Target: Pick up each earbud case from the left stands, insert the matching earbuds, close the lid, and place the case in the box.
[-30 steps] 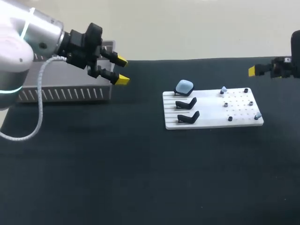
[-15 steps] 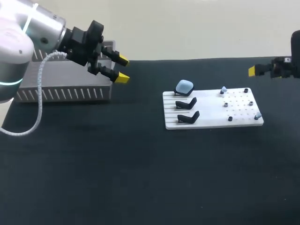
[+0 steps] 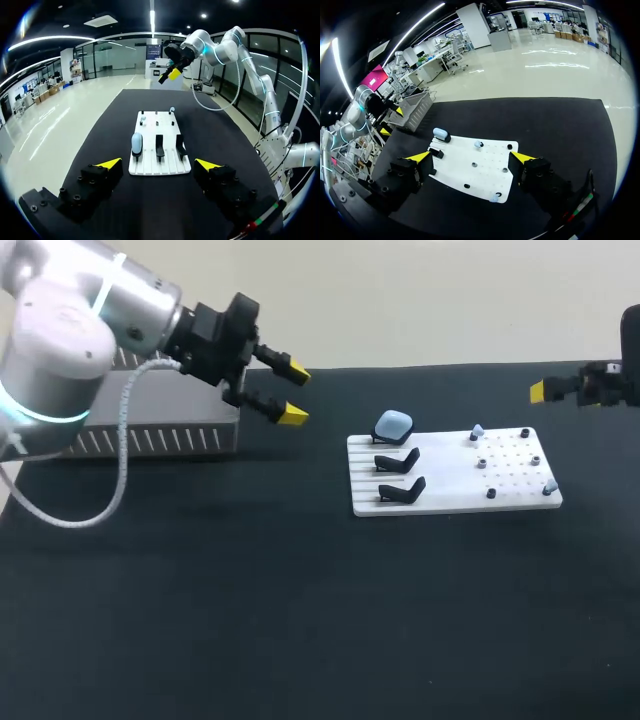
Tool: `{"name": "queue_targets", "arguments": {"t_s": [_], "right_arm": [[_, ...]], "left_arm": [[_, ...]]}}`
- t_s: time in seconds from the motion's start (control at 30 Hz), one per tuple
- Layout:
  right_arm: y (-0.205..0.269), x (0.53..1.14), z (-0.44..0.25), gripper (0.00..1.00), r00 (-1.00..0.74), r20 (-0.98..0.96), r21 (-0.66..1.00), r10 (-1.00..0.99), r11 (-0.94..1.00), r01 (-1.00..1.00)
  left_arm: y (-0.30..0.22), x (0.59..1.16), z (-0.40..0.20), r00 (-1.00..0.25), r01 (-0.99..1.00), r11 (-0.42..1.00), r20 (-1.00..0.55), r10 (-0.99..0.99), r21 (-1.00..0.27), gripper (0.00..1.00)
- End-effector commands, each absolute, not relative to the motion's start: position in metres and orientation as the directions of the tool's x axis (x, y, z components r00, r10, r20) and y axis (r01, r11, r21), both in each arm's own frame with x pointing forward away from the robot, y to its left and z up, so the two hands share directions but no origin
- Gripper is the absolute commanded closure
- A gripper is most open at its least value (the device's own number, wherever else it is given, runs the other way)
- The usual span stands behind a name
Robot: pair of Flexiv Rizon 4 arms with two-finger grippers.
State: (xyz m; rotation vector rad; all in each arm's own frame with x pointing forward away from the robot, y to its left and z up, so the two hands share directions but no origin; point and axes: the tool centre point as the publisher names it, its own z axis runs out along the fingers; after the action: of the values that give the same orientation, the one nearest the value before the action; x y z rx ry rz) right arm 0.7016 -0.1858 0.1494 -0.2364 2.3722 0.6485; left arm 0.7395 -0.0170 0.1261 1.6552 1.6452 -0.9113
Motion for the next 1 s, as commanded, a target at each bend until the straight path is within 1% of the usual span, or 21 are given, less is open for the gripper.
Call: {"name": "queue_targets", "arguments": {"t_s": [0.03, 0.17, 0.4, 0.8, 0.93, 1.0], "right_arm": [[-0.186, 0.701, 0.15, 0.0, -0.767, -0.642, 0.388, -0.001, 0.862, -0.326], [-0.186, 0.701, 0.15, 0.0, -0.767, -0.642, 0.388, -0.001, 0.862, -0.326], [-0.186, 0.701, 0.15, 0.0, -0.767, -0.642, 0.388, -0.001, 0.862, -0.326], [-0.186, 0.701, 0.15, 0.0, -0.767, -0.642, 0.388, -0.001, 0.862, -0.326], [-0.186, 0.701, 0.15, 0.0, -0.767, -0.642, 0.388, -0.001, 0.862, -0.326], [-0.186, 0.701, 0.15, 0.0, -0.767, -0.642, 0.388, -0.001, 0.862, -0.326]], "left_arm": [[-0.029, 0.756, 0.109, -0.005, 0.997, -0.063, -0.823, 0.568, -0.049, 0.0], [-0.037, 0.758, 0.1, 0.008, 0.994, -0.094, -0.845, 0.535, -0.05, 0.0], [-0.049, 0.758, 0.092, 0.018, 0.994, -0.102, -0.857, 0.516, -0.04, 0.0], [-0.07, 0.763, 0.071, -0.011, 0.992, -0.105, -0.858, 0.514, -0.075, 0.0], [-0.078, 0.764, 0.066, -0.02, 0.991, -0.103, -0.855, 0.519, -0.086, 0.07], [-0.082, 0.765, 0.064, -0.026, 0.99, -0.106, -0.852, 0.522, -0.095, 0.18]]}}
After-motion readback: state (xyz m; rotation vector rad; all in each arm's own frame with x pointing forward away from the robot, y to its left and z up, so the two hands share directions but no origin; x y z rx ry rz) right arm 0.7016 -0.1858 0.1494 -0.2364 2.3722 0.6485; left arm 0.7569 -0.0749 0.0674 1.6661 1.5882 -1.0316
